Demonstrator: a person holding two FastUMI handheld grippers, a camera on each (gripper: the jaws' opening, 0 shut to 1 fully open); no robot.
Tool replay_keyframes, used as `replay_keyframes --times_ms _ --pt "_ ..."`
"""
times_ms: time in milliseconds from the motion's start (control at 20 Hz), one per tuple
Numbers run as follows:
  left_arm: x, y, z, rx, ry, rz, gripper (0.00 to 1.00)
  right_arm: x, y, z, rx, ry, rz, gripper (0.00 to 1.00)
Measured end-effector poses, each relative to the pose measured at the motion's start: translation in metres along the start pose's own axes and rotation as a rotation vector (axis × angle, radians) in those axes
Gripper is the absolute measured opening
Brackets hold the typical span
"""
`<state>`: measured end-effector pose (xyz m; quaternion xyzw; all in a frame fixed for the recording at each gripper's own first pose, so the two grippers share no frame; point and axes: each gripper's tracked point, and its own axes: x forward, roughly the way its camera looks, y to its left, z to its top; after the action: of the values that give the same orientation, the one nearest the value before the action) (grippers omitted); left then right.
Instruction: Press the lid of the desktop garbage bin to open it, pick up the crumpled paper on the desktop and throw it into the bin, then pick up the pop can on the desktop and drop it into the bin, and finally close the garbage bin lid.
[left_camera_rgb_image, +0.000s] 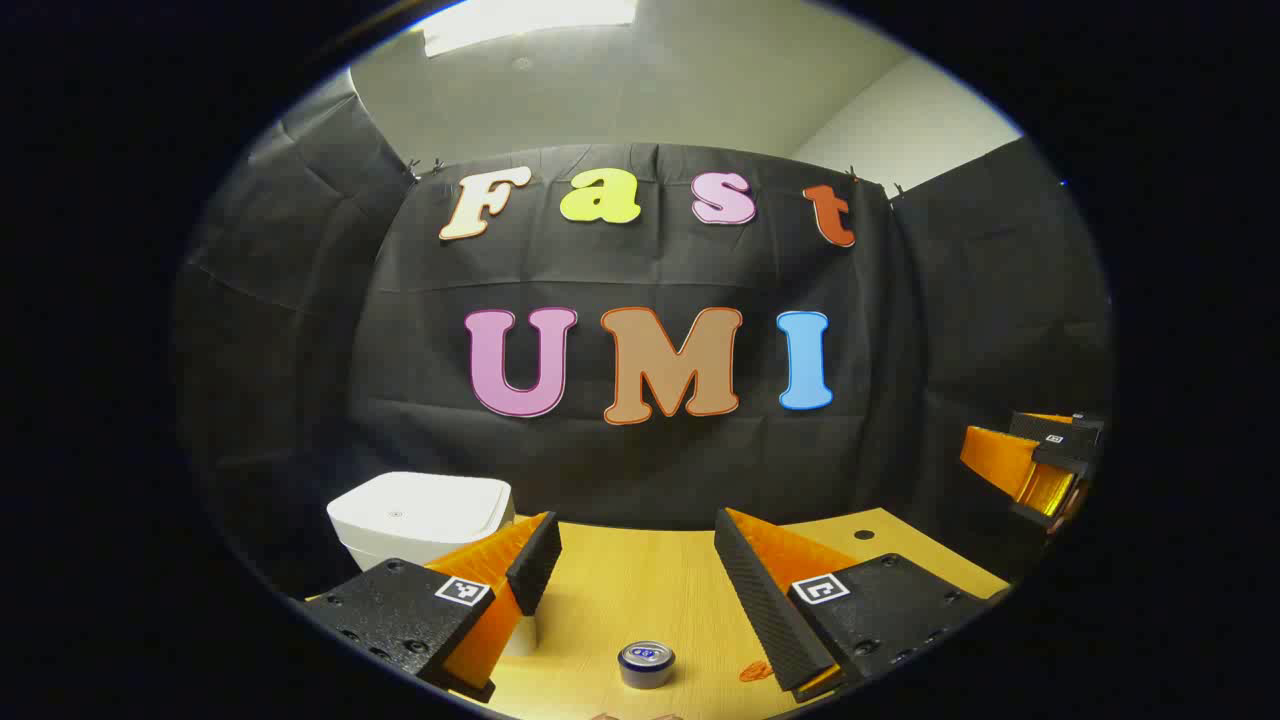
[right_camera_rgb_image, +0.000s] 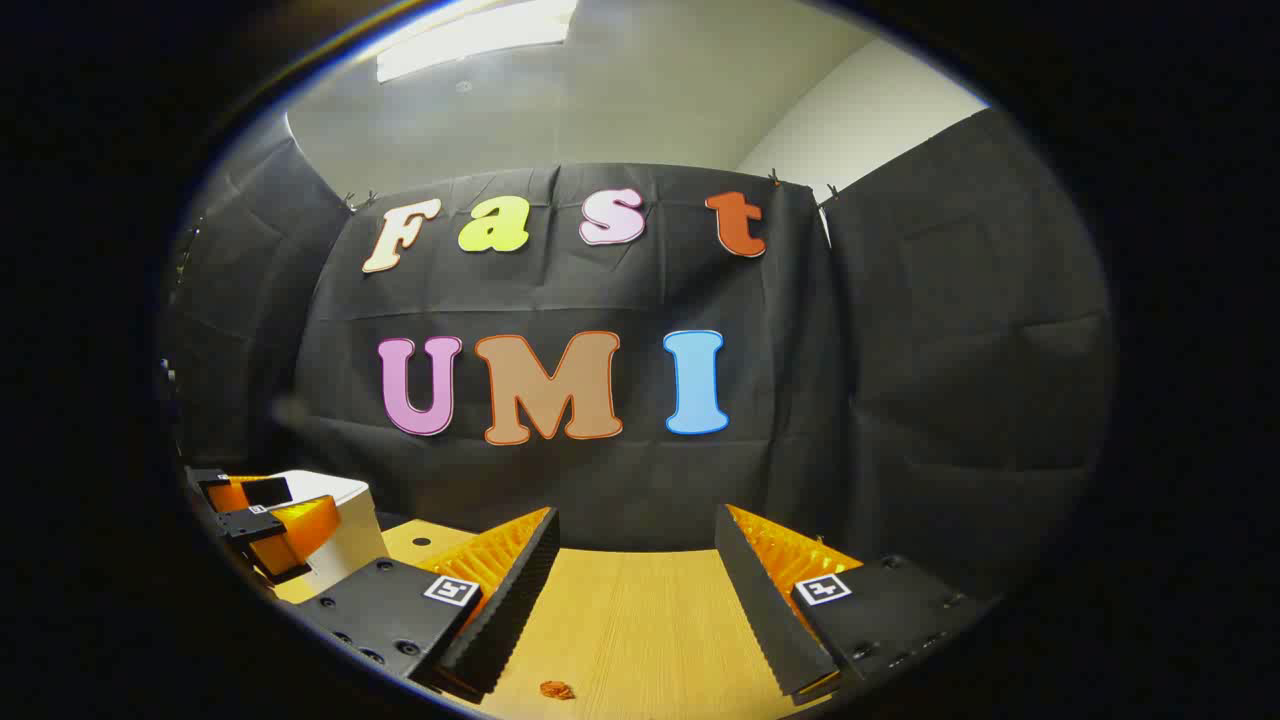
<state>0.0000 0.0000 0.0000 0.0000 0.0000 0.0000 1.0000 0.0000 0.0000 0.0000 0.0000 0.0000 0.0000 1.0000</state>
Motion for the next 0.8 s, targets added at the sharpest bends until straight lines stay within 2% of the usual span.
replay_keyframes --times_ms 800 --pt "-0.0088 0.0006 0.0029 0.019 -0.004 0.012 0.93 -0.0085 -0.0001 -0.0004 0.017 -0.01 0.011 0.99"
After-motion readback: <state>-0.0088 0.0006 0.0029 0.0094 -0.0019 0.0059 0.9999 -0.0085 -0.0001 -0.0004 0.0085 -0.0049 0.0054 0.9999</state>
